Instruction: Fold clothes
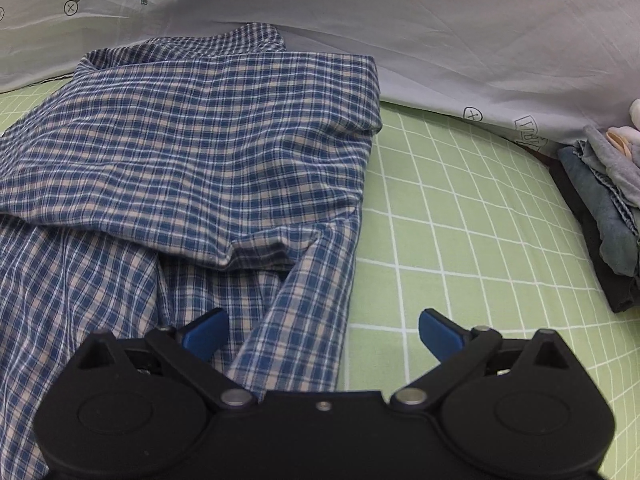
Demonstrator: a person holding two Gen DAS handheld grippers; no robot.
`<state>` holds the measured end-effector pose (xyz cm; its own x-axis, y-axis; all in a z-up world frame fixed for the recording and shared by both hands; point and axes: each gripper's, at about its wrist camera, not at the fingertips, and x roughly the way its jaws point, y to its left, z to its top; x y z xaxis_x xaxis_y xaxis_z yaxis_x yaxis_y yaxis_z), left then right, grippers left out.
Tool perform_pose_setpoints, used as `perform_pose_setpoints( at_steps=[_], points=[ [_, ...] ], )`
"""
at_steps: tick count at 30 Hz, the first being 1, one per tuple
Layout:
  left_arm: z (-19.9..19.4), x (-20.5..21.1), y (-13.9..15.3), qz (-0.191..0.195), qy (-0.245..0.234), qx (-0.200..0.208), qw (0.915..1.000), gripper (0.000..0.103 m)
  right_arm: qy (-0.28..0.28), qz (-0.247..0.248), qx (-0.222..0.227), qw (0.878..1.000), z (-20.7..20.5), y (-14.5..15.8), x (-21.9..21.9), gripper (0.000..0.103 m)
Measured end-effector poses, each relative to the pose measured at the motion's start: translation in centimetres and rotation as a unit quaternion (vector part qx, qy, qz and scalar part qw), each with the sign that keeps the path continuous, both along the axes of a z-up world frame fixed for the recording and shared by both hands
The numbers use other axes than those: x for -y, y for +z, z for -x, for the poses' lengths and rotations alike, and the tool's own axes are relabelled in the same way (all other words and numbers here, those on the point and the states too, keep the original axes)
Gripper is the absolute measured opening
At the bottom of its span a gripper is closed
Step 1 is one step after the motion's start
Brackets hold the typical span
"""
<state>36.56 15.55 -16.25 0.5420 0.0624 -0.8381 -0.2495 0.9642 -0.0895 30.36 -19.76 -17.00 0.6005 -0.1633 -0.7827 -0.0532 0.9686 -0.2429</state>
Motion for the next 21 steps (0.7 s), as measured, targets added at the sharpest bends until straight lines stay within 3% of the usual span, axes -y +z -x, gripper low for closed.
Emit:
perform_pose_setpoints(
  at_steps=[1,3,5,9,14,17,21],
  points=[
    [0.1,-0.2,0.1,0.016,0.0,0.002,0.9999,0.028,0.008,0.011,0.004,1.0,-0.2,0.0,-0.3,0.103],
    [0.2,-0.7,0.3,0.046,0.008,0.006,0.9989,0.005,0.022,0.044,0.016,0.999,-1.0,-0.1,-0.9,0.103],
    [0.5,-1.0,0.9,0.052,0.018,0.017,0.9983,0.005,0.029,0.09,0.031,0.995,-2.3,-0.1,-1.3,0.103],
    [1.2,-1.4,3.9,0.062,0.031,0.06,0.9958,0.004,0.026,0.13,0.082,0.988,-3.4,1.6,-1.6,0.102],
    [2.2,-2.2,10.7,0.097,0.038,0.147,0.9836,0.004,-0.031,0.052,0.155,0.986,-2.5,6.2,0.7,0.102],
    [3.0,-1.9,15.2,0.084,0.029,0.207,0.9742,0.004,-0.037,0.034,0.179,0.983,-1.9,7.8,0.6,0.103],
    [3.9,-2.4,18.1,0.064,0.029,0.245,0.967,0.004,-0.03,0.024,0.196,0.98,-1.4,9.0,-0.4,0.103]
  ],
)
